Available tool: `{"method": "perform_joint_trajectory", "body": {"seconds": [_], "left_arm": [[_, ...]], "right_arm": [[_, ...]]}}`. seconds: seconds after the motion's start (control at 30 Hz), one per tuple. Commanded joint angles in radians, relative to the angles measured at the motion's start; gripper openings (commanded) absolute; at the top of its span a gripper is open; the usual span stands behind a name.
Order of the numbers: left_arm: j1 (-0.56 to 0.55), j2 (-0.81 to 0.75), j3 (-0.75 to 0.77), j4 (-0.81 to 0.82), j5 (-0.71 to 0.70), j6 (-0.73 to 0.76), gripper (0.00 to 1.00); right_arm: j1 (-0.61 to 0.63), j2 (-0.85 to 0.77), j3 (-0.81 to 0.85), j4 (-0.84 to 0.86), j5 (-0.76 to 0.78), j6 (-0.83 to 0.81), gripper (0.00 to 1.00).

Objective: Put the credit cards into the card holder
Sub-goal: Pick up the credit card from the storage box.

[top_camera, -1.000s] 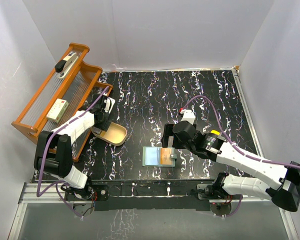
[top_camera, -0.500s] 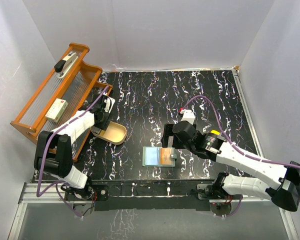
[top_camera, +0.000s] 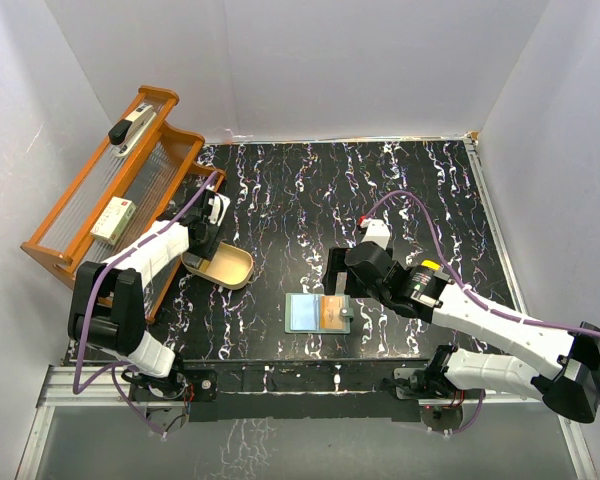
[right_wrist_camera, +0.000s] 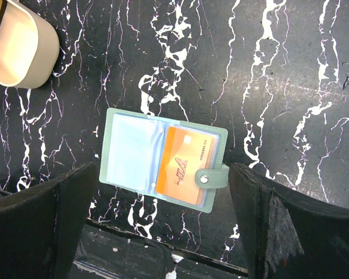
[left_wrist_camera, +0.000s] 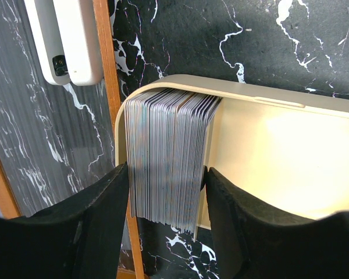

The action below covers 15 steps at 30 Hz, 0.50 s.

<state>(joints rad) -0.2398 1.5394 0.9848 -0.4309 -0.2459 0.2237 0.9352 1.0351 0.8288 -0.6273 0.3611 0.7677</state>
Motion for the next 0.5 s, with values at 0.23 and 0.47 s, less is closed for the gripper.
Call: {"method": "perform_joint_trajectory", "body": {"seconds": [0.23, 0.47], "left_arm": [[0.012, -0.041, 0.029, 0.022, -0.082, 0.020, 0.47], [0.013, -0.060, 0.028, 0.034, -0.104, 0.019, 0.46]], "right_arm": [[0.005, -0.020, 0.036, 0.028, 0.024, 0.012, 0.95], [0.005, -0.019, 0.028, 0.032, 0.021, 0.014, 0.95]]}}
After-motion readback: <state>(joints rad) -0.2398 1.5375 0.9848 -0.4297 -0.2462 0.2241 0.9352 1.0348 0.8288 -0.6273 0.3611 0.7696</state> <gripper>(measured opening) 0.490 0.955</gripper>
